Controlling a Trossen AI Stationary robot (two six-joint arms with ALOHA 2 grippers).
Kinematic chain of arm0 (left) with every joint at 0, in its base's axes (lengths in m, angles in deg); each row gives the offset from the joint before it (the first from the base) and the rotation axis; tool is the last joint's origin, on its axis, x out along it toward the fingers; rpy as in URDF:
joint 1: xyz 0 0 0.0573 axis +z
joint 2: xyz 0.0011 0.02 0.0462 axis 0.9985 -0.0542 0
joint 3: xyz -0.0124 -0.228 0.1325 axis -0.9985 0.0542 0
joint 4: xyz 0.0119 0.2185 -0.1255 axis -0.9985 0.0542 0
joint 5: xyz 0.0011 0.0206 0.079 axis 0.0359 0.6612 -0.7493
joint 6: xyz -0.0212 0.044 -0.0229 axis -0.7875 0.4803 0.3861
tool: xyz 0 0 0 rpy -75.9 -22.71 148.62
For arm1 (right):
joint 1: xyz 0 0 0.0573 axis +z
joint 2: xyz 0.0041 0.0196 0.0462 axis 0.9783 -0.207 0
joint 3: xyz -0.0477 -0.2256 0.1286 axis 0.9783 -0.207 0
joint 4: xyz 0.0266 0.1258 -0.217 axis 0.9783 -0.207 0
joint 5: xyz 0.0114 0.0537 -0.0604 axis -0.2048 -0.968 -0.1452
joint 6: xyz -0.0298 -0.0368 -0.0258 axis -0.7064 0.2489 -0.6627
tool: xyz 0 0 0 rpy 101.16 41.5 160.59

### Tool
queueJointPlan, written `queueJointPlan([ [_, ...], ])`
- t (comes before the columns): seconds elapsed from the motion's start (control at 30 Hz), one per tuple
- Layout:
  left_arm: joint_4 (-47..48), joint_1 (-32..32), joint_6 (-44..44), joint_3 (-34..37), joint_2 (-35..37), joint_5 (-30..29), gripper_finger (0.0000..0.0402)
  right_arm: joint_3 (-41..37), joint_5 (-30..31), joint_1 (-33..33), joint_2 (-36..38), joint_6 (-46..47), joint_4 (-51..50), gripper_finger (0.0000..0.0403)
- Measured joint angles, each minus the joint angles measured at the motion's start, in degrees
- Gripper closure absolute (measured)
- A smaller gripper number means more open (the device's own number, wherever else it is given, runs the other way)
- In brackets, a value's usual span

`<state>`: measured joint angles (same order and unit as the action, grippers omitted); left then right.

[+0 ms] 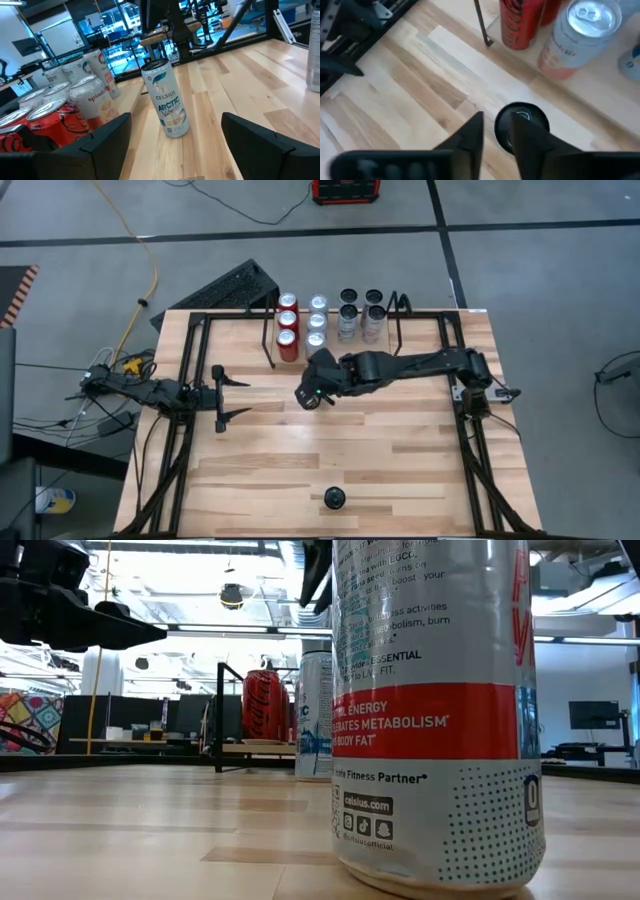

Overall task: Place canned beverage on shelf
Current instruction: Put the white blue soda can on the shelf and align with other white blue soda cans

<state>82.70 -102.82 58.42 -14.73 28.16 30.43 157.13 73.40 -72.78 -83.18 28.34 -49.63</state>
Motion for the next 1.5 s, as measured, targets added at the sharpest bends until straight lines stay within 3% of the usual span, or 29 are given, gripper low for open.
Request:
queueJointPlan([
  [0.2, 0.02, 0.0, 0.0, 0.0, 0.0, 0.0, 0.0104, 0.04, -11.59, -4.33, -0.49, 2.24, -1.31, 0.0188],
  [0.33, 0.02, 0.0, 0.0, 0.0, 0.0, -0.02, 0.0104, 0.06, -11.28, -6.39, 0.43, 3.19, -3.35, 0.0152],
  [0.73, 0.04, 0.0, 0.02, 0.0, 0.0, -0.04, 0.0104, 0.06, -15.52, -9.41, 0.37, -5.86, -2.8, 0.0148],
  [1.2, 0.07, -0.02, 0.02, 0.0, 0.0, -0.04, 0.0104, 0.02, -18.74, -11.25, 0.37, -9.05, -3.01, 0.0146],
  [1.5, 0.07, -0.02, 0.02, 0.0, 0.0, -0.04, 0.0104, -0.09, -20.84, -11.78, -0.5, -12.31, -4.19, 0.0098],
])
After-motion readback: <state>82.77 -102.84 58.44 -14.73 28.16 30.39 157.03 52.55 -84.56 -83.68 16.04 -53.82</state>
